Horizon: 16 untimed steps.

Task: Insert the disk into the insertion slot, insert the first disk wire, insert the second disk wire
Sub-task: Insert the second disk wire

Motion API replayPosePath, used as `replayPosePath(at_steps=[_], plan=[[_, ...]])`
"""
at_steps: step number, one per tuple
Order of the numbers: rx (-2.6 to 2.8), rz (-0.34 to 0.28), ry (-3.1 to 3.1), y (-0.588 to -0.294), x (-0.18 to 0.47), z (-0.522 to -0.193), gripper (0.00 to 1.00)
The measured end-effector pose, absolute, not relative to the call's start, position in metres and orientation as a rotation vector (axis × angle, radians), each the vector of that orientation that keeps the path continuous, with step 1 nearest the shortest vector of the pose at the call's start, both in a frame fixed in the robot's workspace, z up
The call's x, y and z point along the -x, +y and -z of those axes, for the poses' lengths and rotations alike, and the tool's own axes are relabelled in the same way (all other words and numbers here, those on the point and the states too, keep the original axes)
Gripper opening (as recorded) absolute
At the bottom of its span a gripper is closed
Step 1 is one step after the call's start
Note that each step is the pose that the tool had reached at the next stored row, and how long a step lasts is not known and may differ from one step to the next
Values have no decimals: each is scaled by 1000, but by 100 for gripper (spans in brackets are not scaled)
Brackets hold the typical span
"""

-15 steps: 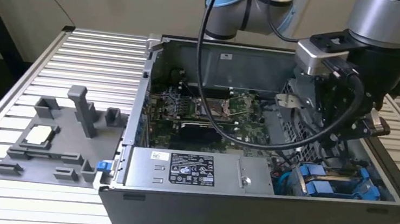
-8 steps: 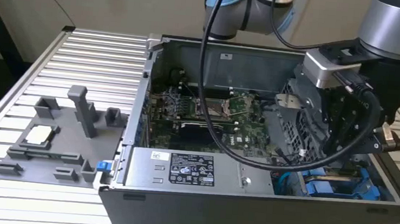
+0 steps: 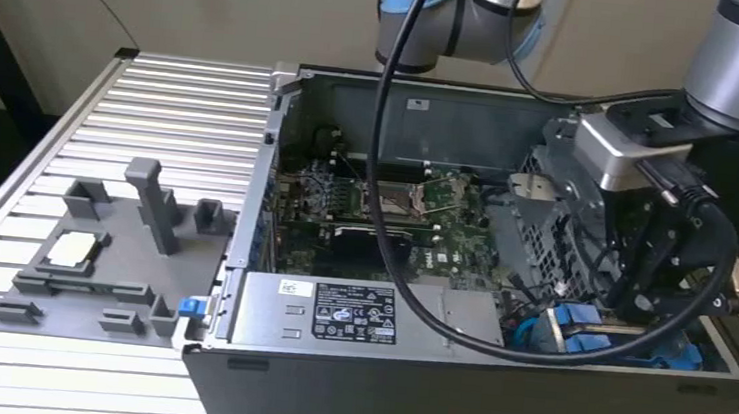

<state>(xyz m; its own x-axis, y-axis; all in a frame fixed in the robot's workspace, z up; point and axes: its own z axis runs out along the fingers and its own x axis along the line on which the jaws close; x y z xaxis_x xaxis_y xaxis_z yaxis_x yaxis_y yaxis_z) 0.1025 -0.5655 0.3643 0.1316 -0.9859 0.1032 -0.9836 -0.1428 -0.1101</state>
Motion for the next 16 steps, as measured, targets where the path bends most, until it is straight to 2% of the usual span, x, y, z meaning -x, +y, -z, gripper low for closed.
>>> replayPosePath(at_steps=[5, 16], plan=[[2344, 224, 2045, -566, -102, -364, 16], [2316, 120, 2038, -566, -108, -364, 16]])
